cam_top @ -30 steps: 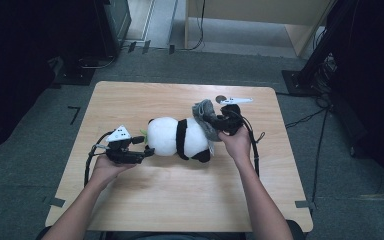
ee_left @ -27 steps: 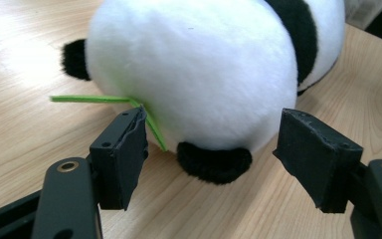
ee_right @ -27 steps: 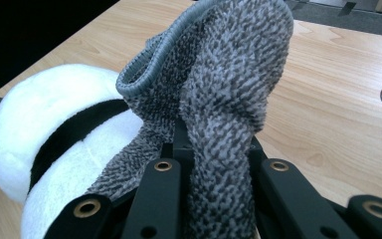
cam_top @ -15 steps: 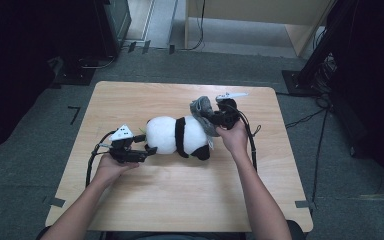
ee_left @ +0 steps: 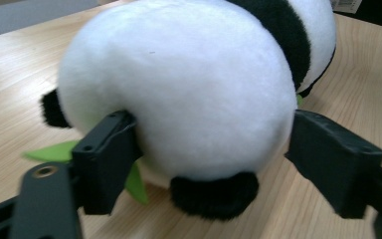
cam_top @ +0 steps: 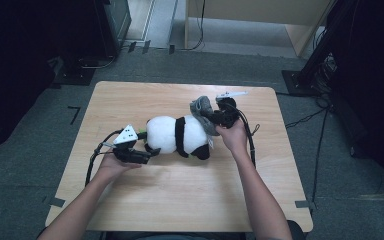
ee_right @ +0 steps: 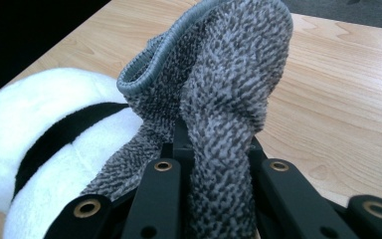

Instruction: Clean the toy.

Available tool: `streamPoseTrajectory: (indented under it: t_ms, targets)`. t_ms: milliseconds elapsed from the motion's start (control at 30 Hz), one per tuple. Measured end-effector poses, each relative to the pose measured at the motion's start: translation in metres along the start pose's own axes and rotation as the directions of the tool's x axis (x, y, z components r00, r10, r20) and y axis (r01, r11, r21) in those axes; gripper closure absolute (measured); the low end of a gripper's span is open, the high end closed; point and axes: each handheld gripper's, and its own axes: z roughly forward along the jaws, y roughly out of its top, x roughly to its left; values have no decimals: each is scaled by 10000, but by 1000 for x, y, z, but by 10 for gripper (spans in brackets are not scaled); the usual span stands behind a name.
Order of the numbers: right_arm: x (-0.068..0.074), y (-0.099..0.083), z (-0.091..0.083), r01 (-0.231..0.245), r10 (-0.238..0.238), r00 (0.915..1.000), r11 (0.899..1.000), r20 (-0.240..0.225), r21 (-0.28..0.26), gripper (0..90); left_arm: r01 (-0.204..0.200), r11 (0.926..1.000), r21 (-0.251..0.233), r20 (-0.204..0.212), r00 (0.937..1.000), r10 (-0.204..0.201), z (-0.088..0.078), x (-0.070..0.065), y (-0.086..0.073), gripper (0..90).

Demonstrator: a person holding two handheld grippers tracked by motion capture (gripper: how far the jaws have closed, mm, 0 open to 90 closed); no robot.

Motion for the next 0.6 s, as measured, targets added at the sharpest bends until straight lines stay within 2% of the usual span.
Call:
streamPoseTrajectory:
  t_ms: [100, 233, 333, 400, 500, 600]
  targets:
    - [-2, -1, 2, -90, 90, 9999, 10000, -44, -10, 790, 25, 10000, 12, -228, 9997, -25, 7, 0, 0, 160]
    - [-4, -1, 4, -275, 274, 9996, 9996, -90, -98, 790, 426, 9991, -69, -221, 9988, -427, 13, 6, -2, 172]
    - [-6, 0, 6, -411, 409, 9991, 9989, -111, -238, 790, 606, 9981, -110, -367, 9975, -609, 15, 9, -2, 255]
    - [-7, 0, 6, -543, 539, 9984, 9979, -143, -339, 790, 1045, 9945, -70, -518, 9932, -1047, 16, 10, 0, 308]
    - [-7, 3, 6, -656, 653, 9978, 9972, -94, -344, 789, 1422, 9898, 120, -776, 9870, -1408, 15, 9, 3, 407]
    - [0, 9, 1, -429, 436, 9990, 9976, 108, -552, 789, 1712, 9849, 260, -952, 9812, -1680, 12, 8, 7, 488]
